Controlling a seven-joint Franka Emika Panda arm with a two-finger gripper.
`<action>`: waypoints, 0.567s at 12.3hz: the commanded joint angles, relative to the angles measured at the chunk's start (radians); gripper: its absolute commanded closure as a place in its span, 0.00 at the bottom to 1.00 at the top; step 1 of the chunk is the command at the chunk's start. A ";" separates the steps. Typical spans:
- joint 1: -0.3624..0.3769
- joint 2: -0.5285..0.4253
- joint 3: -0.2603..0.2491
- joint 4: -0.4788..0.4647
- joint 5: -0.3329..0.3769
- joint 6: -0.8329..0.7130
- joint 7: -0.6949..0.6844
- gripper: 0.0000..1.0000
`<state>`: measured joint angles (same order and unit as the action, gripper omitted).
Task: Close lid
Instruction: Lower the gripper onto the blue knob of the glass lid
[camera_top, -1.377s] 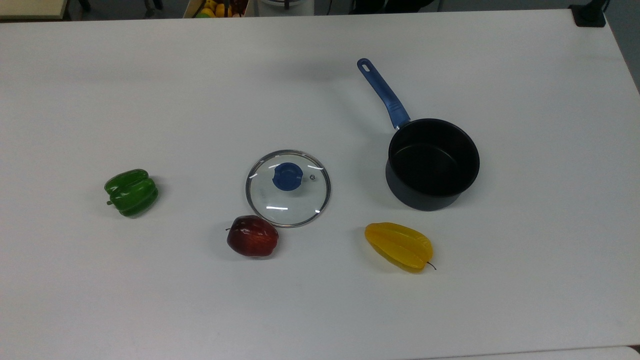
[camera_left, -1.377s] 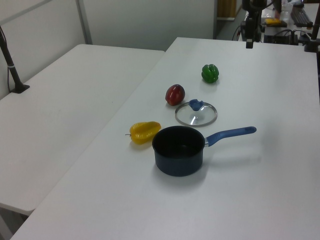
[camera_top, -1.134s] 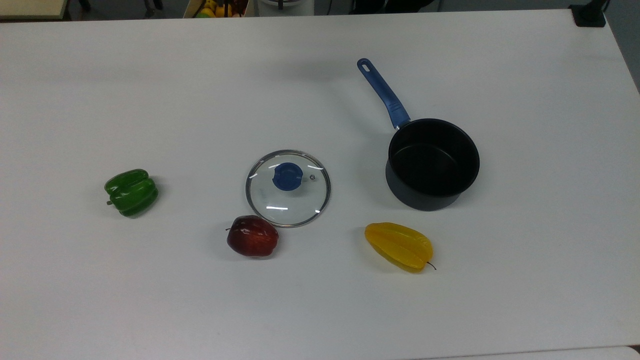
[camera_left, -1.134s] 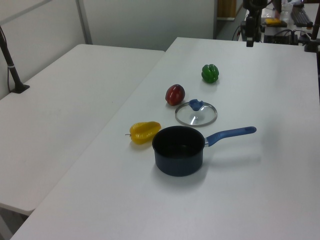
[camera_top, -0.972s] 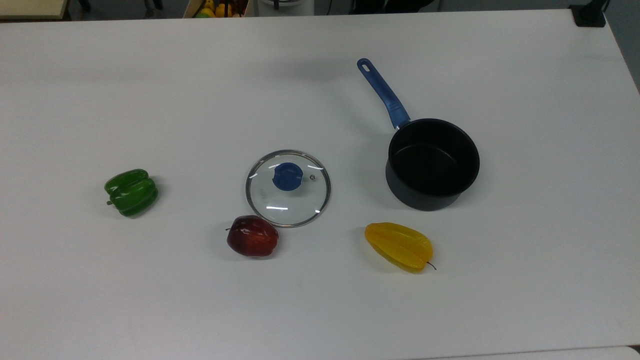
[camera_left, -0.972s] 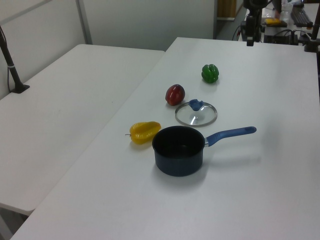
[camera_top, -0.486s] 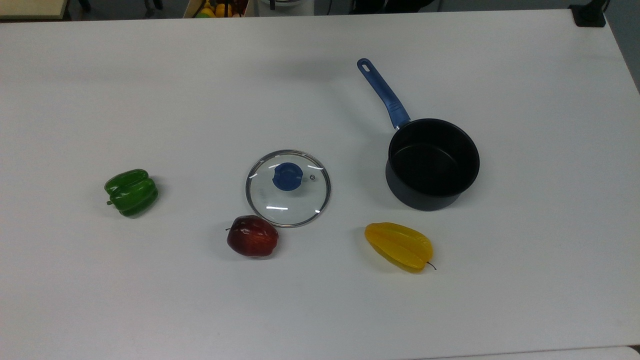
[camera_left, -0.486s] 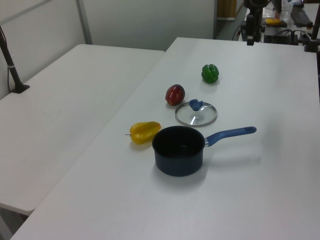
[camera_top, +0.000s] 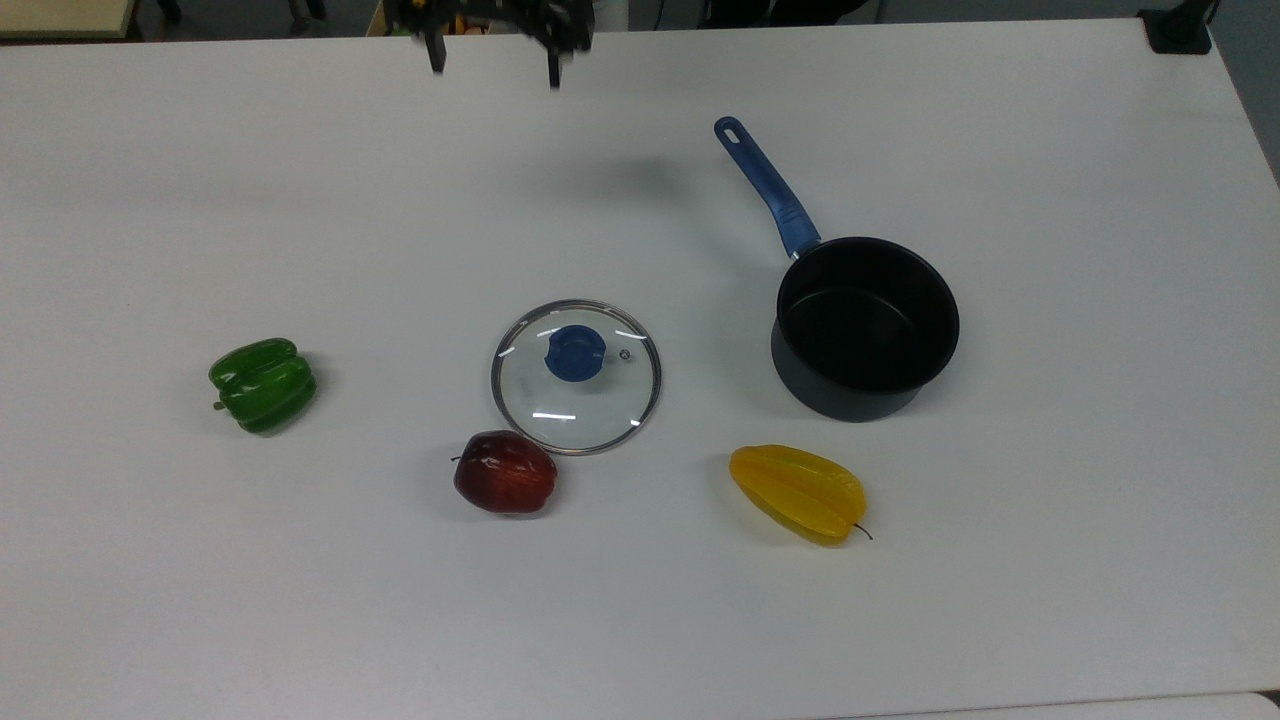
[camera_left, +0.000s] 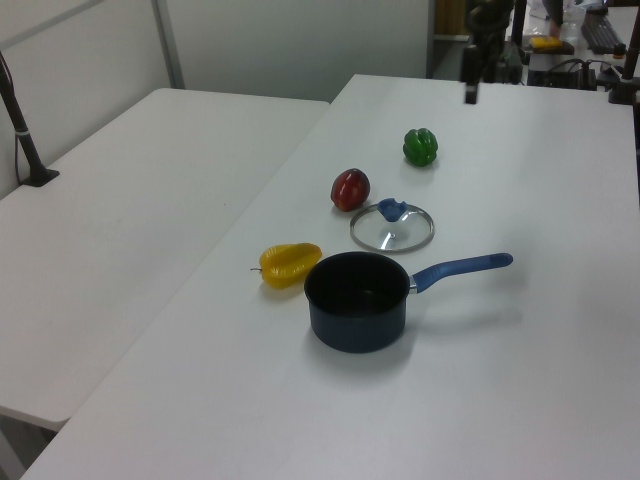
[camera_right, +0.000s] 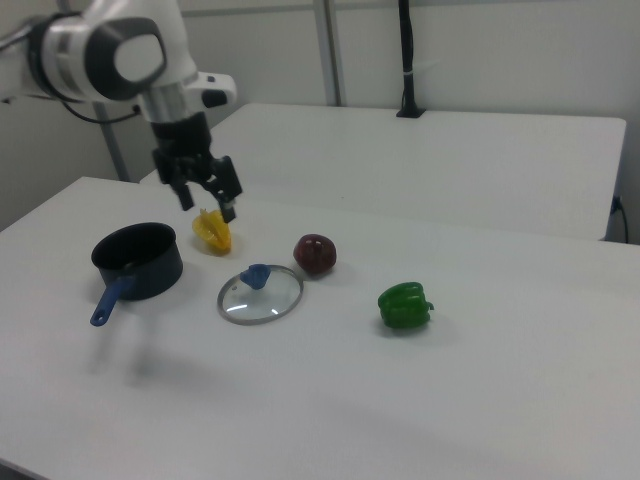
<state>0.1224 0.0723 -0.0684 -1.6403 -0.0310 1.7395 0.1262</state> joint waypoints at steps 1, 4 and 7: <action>0.005 0.145 -0.004 0.056 0.016 0.164 0.047 0.00; 0.011 0.260 -0.002 0.094 0.008 0.248 0.038 0.00; 0.023 0.400 0.006 0.152 0.005 0.311 0.033 0.00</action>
<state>0.1246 0.3747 -0.0606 -1.5596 -0.0304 2.0149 0.1493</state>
